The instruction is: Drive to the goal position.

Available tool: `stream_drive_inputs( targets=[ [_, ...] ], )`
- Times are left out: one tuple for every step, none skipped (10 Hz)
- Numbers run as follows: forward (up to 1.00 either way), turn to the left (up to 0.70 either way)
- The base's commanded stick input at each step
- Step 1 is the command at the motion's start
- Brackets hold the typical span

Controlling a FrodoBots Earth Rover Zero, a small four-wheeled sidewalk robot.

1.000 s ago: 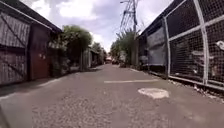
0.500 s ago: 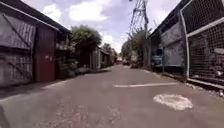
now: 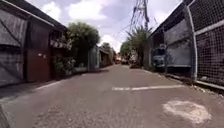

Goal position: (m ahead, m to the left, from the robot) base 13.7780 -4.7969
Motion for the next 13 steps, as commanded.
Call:
stream_drive_inputs(
  targets=[
    [0.70,0.00],
    [0.70,0.00],
    [0.70,0.00],
    [0.70,0.00],
    [0.70,0.00],
    [0.70,0.00],
    [0.70,0.00],
    [0.70,0.00],
    [0.70,0.00],
    [0.70,0.00],
    [0.70,0.00],
    [0.70,0.00],
    [0.70,0.00]
  ],
)
